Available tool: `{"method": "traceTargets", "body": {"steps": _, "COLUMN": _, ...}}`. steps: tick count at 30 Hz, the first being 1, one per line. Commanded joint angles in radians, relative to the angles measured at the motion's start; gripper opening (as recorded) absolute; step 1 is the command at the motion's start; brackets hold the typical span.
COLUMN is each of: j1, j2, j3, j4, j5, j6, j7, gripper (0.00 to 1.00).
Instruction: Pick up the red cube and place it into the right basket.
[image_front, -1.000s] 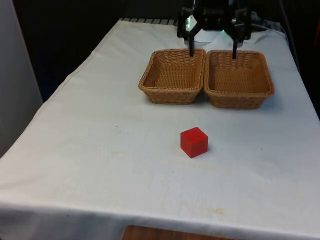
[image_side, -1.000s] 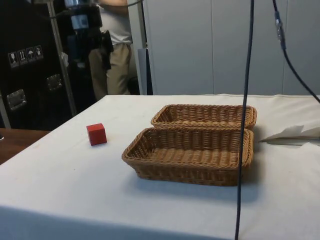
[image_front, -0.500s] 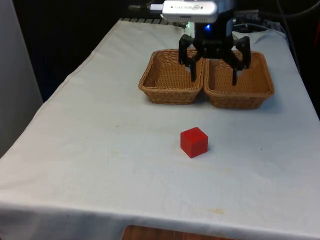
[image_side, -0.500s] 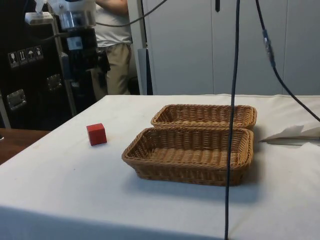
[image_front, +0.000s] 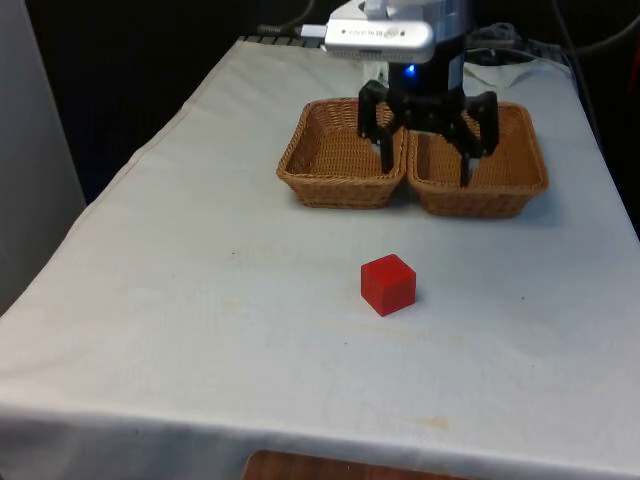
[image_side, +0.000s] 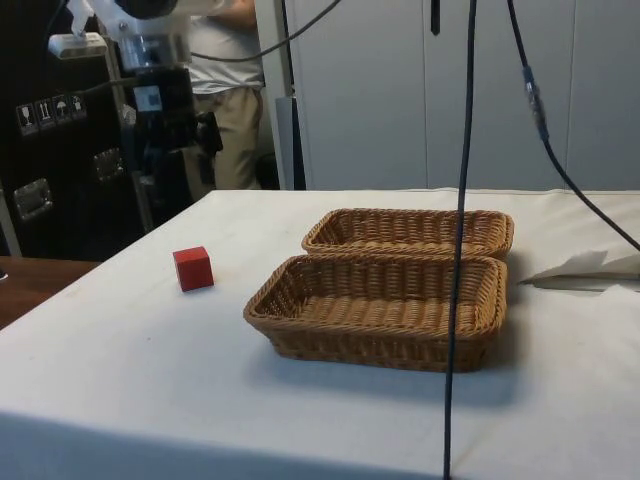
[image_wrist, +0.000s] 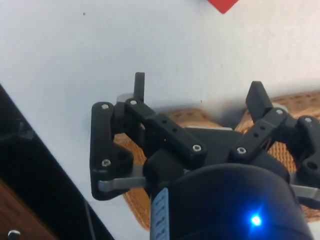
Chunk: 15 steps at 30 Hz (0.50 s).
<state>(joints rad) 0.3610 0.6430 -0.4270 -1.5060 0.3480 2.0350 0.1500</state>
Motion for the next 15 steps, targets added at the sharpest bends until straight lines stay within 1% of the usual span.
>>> {"method": "traceTargets", "body": {"steps": 1, "j1": -0.002, "j2": 0.006, "j3": 0.003, "j4": 0.002, "j5": 0.010, "j6": 0.010, "j7": 0.005, "gripper": 1.00}}
{"method": "traceTargets", "body": {"steps": 3, "j1": -0.002, "j2": 0.021, "j3": 0.003, "j4": 0.002, "j5": 0.013, "j6": 0.031, "j7": 0.021, "gripper": 1.00}}
{"method": "traceTargets", "body": {"steps": 4, "j1": 0.000, "j2": 0.016, "j3": 0.001, "j4": 0.000, "j5": 0.003, "j6": 0.023, "j7": 0.017, "gripper": 1.00}}
{"method": "traceTargets", "body": {"steps": 5, "j1": -0.002, "j2": 0.026, "j3": 0.004, "j4": 0.003, "j5": 0.013, "j6": 0.038, "j7": 0.027, "gripper": 1.00}}
{"method": "traceTargets", "body": {"steps": 10, "j1": -0.001, "j2": 0.056, "j3": 0.009, "j4": 0.010, "j5": 0.010, "j6": 0.078, "j7": 0.063, "gripper": 1.00}}
{"method": "traceTargets", "body": {"steps": 11, "j1": 0.000, "j2": 0.049, "j3": 0.007, "j4": 0.003, "j5": 0.004, "j6": 0.074, "j7": 0.059, "gripper": 1.00}}
{"method": "traceTargets", "body": {"steps": 12, "j1": -0.002, "j2": 0.063, "j3": 0.010, "j4": 0.011, "j5": 0.010, "j6": 0.084, "j7": 0.069, "gripper": 1.00}}
{"method": "traceTargets", "body": {"steps": 15, "j1": -0.002, "j2": 0.088, "j3": 0.011, "j4": 0.020, "j5": 0.011, "j6": 0.106, "j7": 0.094, "gripper": 1.00}}
